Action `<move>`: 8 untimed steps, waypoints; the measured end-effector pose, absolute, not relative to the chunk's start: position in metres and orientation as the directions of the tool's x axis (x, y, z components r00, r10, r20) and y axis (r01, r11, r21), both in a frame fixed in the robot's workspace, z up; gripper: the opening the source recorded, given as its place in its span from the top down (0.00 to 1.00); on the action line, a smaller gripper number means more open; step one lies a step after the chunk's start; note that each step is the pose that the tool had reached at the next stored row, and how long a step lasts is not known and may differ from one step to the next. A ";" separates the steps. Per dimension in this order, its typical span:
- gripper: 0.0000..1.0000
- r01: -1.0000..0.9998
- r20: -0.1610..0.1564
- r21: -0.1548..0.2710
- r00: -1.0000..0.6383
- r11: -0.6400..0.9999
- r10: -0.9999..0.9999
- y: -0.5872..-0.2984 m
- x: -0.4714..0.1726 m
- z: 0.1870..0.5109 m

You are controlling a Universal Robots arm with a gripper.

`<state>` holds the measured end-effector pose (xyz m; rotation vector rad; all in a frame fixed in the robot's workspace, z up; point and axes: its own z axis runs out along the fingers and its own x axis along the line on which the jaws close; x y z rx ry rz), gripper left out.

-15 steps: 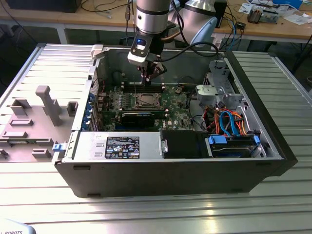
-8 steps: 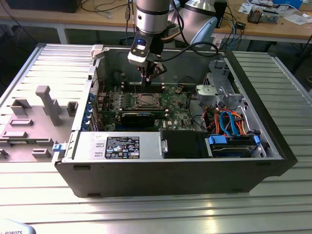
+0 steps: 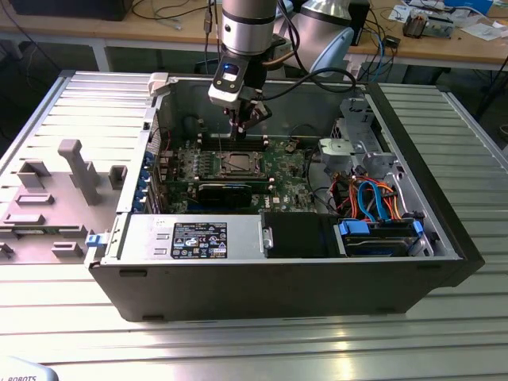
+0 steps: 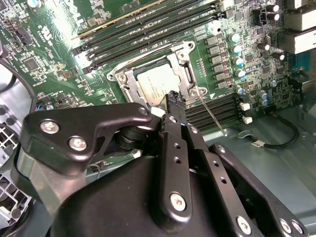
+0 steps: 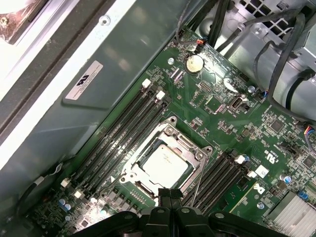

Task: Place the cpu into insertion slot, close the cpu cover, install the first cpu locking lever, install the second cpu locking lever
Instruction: 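Install the first cpu locking lever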

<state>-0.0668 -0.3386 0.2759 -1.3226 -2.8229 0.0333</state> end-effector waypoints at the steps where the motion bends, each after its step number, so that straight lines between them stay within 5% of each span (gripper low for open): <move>1: 0.89 0.767 0.013 -0.029 -0.641 0.641 0.767 -0.339 -0.067 0.276; 8: 0.89 0.763 0.013 -0.029 -0.646 0.646 0.764 -0.339 -0.067 0.276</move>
